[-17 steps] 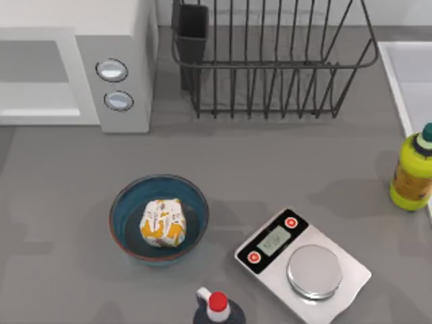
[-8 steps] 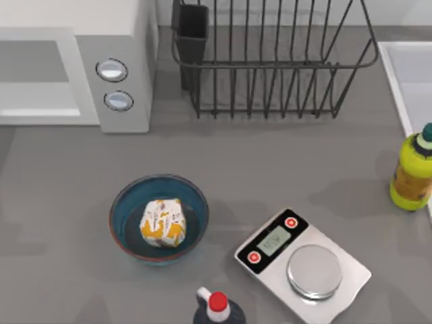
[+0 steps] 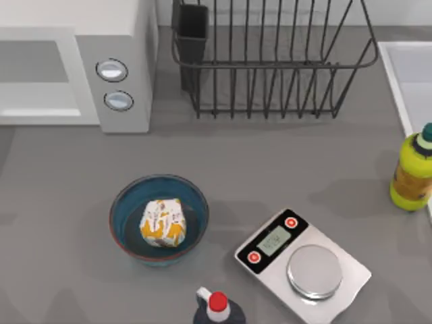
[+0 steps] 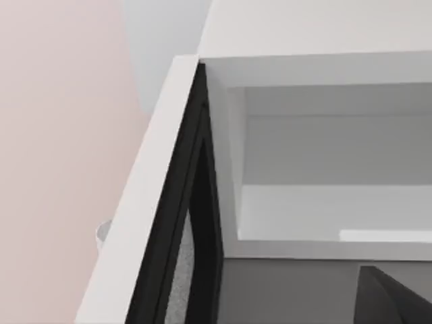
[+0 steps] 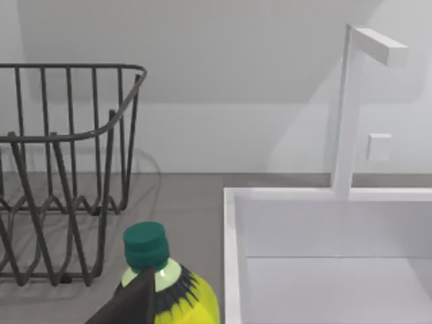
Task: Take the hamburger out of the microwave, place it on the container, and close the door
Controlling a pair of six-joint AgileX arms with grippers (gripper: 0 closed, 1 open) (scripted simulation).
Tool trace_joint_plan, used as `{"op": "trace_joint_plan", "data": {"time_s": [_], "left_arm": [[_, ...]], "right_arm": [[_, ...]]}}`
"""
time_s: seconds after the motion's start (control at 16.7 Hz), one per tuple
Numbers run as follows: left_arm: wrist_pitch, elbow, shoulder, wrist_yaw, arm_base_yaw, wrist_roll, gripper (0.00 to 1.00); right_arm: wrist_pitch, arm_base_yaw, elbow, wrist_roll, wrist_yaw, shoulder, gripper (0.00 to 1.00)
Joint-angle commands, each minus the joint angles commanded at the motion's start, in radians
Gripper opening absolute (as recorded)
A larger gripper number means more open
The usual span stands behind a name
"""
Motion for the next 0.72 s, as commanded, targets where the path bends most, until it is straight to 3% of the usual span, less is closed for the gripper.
{"op": "trace_joint_plan", "data": {"time_s": [0.48,0.72], "left_arm": [[-0.405,0.613,0.766,-0.009,0.163,0.416,0.0],[-0.555,0.833,1.021,-0.029,0.205,0.567,0.0]], "right_arm": [[0.0,0.0,0.0,0.0,0.0,0.0,1.0],[0.0,0.0,0.0,0.0,0.0,0.0,1.0]]}}
